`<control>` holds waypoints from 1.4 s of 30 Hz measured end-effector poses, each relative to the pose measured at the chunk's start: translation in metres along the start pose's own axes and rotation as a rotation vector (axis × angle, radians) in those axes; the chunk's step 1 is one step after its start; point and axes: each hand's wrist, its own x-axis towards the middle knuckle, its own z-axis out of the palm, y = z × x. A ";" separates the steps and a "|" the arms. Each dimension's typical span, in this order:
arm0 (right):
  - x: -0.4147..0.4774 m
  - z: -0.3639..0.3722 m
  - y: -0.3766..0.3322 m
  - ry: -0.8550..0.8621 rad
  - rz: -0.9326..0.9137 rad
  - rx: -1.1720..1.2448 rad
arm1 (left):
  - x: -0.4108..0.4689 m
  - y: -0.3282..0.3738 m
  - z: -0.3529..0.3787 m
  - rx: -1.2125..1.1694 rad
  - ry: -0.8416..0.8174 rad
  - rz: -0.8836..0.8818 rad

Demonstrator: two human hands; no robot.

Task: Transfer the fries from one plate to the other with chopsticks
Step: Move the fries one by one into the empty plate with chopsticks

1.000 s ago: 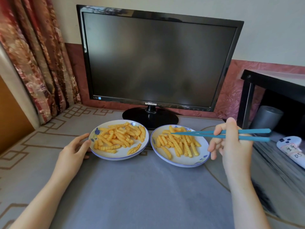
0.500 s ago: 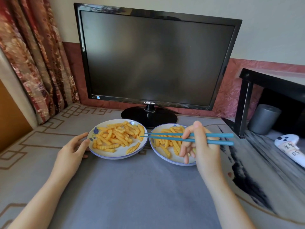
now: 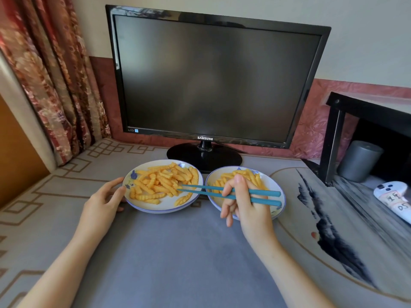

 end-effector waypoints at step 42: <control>0.001 0.014 -0.001 0.076 0.032 0.084 | 0.002 -0.002 0.000 0.026 0.023 -0.003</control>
